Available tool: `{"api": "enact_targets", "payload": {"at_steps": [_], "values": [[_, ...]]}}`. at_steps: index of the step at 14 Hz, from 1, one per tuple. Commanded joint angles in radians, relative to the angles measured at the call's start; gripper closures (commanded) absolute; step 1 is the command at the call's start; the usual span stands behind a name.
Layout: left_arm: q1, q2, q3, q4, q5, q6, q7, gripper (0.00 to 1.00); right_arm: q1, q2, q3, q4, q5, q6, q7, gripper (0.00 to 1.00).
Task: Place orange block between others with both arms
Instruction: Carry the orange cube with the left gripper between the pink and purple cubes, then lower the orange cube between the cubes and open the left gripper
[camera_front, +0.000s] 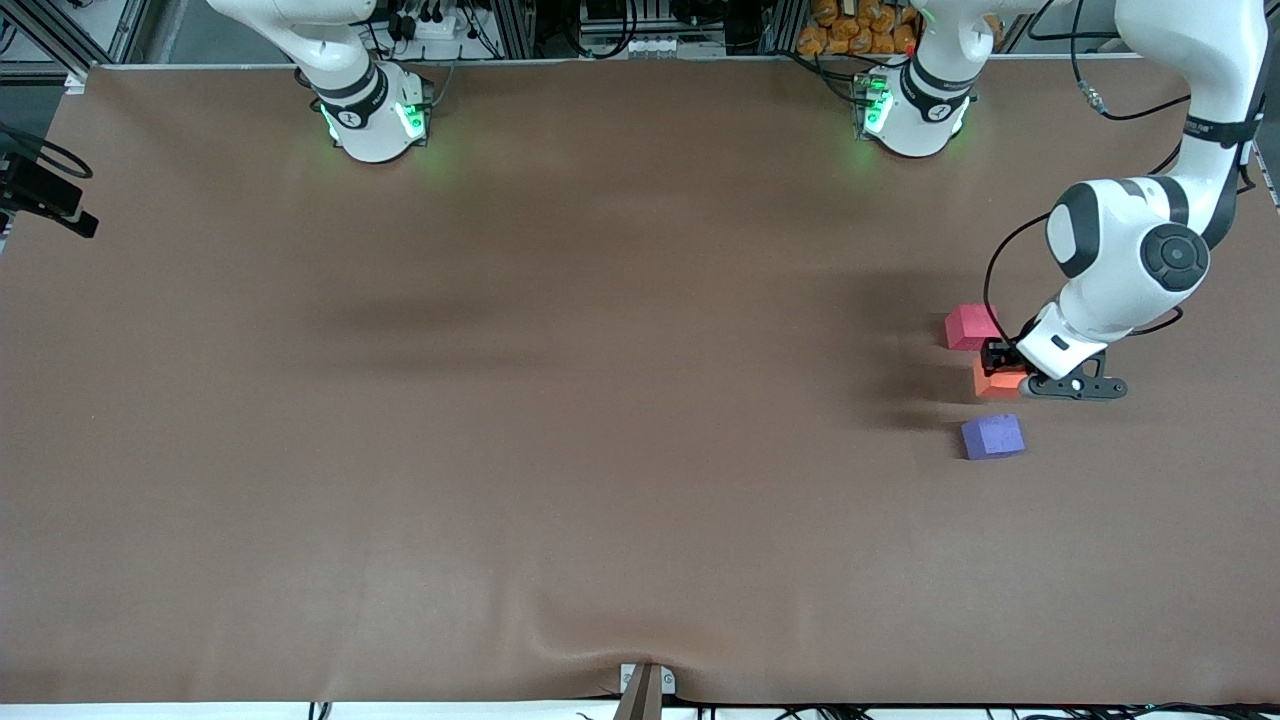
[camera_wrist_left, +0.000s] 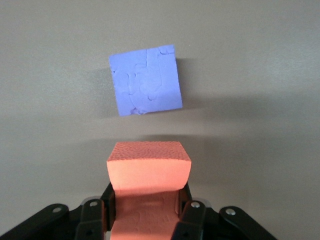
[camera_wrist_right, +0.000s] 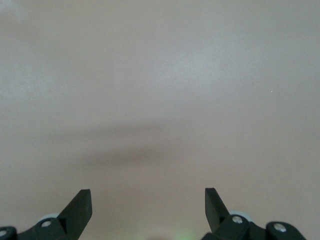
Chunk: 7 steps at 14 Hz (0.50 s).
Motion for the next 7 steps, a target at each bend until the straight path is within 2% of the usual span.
{"api": "enact_targets", "payload": {"at_steps": [1, 7], "values": [[0.009, 0.020, -0.007, 0.005, -0.032, 0.021, 0.016, 0.84, -0.011, 0.009, 0.013, 0.019, 0.005, -0.013, 0.009, 0.00], [0.011, 0.067, -0.009, 0.007, -0.037, 0.067, 0.018, 0.84, -0.010, 0.010, 0.013, 0.019, 0.005, -0.011, 0.009, 0.00]]}}
